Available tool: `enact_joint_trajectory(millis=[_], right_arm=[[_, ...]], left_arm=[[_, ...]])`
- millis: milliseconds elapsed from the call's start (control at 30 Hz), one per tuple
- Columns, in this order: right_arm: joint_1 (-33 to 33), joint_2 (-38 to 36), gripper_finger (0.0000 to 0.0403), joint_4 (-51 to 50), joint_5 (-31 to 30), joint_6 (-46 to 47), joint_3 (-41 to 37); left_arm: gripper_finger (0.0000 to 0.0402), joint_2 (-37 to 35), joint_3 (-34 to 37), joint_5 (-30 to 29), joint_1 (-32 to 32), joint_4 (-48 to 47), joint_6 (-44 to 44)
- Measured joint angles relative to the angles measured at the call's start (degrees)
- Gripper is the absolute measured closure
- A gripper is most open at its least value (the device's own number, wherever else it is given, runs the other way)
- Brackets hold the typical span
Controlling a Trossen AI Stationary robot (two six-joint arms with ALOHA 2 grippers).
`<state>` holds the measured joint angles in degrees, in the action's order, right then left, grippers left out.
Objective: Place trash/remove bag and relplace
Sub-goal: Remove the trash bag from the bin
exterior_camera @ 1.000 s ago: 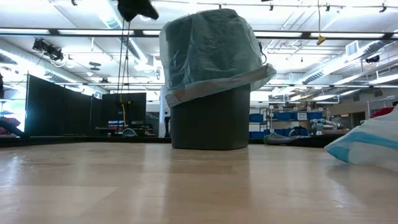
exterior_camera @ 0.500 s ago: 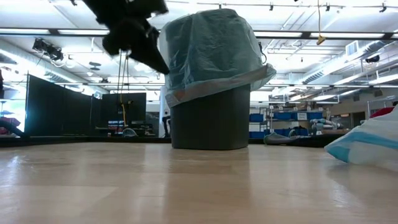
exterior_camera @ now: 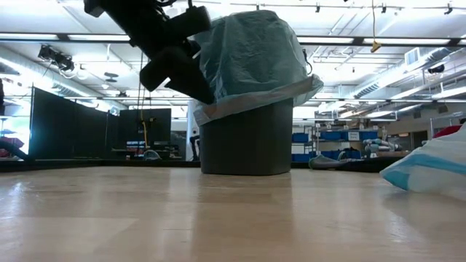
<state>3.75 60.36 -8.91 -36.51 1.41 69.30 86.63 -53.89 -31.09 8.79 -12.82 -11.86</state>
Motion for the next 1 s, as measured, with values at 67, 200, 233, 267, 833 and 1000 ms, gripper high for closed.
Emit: enact_joint_trajectory(millis=[67,200,233,267,833,1000], right_arm=[[0.0,0.0,0.0261,-0.5,-0.1,0.0,0.0],[0.0,0.0,0.0261,-1.2,-0.2,0.0,0.0],[0.0,0.0,0.0261,-1.4,-0.2,0.0,0.0],[0.0,0.0,0.0262,-1.6,-0.2,0.0,0.0],[0.0,0.0,0.0265,-2.0,-0.1,0.0,0.0],[0.0,0.0,0.0265,-2.0,-0.1,0.0,0.0]], left_arm=[[0.0289,0.0,0.0,0.0,-0.2,-0.3,-0.8],[0.0264,0.0,0.0,-1.6,-0.3,-1.0,-3.3],[0.0262,0.0,0.0,-2.3,-0.3,-1.0,-3.3],[0.0262,0.0,0.0,-2.6,-0.3,-1.0,-3.6],[0.0305,0.0,3.5,0.4,-3.2,0.2,-6.0],[0.0311,0.0,3.5,0.5,-3.2,2.4,-5.9]])
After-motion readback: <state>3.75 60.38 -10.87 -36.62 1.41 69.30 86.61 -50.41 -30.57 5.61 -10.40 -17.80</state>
